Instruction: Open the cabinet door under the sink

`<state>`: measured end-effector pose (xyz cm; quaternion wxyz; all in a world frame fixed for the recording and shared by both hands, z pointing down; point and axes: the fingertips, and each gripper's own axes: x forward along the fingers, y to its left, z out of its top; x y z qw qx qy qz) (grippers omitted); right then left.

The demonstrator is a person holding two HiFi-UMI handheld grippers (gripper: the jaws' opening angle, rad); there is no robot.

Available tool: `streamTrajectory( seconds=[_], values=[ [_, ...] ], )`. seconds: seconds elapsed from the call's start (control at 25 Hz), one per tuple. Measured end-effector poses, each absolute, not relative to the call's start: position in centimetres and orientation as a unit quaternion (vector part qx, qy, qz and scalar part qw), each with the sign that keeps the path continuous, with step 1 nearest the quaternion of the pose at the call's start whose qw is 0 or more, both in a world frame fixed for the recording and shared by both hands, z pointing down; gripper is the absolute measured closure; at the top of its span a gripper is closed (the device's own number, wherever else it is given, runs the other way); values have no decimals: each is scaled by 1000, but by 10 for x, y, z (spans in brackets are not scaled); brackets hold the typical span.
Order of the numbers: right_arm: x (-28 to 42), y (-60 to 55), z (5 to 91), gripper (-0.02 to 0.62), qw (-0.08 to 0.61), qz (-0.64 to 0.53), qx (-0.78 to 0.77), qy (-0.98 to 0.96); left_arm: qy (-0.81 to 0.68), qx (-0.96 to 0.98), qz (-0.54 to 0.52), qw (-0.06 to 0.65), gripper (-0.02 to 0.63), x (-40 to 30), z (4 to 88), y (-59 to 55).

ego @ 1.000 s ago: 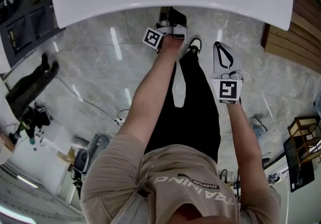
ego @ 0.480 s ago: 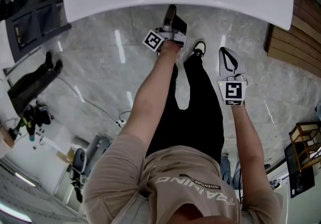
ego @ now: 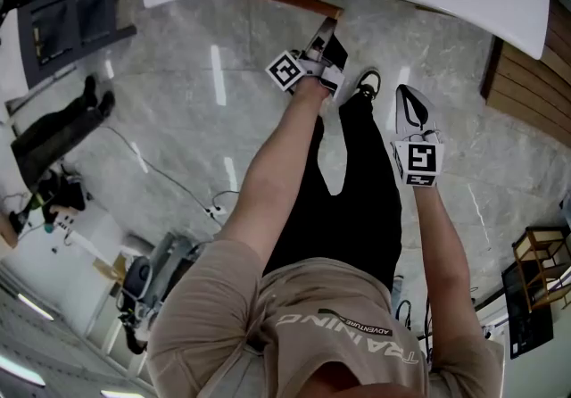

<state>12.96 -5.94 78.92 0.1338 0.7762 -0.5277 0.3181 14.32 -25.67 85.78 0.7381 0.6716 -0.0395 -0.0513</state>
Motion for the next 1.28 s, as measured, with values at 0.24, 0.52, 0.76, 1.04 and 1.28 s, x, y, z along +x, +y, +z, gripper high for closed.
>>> streamTrajectory(
  seconds=[0.24, 0.52, 0.76, 1.04, 1.28],
  values=[
    [108, -72, 786, 594, 136, 317, 774, -531, -33, 669, -34, 742, 509, 108, 858, -254],
    [84, -77, 787, 594, 148, 319, 771, -531, -4, 670, 2, 742, 509, 81, 860, -250],
    [64, -86, 784, 594, 152, 318, 770, -532, 35, 676, 45, 734, 511, 54, 862, -249],
    [36, -96, 782, 594, 156, 320, 769, -531, 45, 672, 57, 737, 511, 19, 862, -253],
    [15, -107, 780, 594, 158, 320, 769, -530, 63, 679, 99, 725, 511, -16, 868, -261]
  ],
)
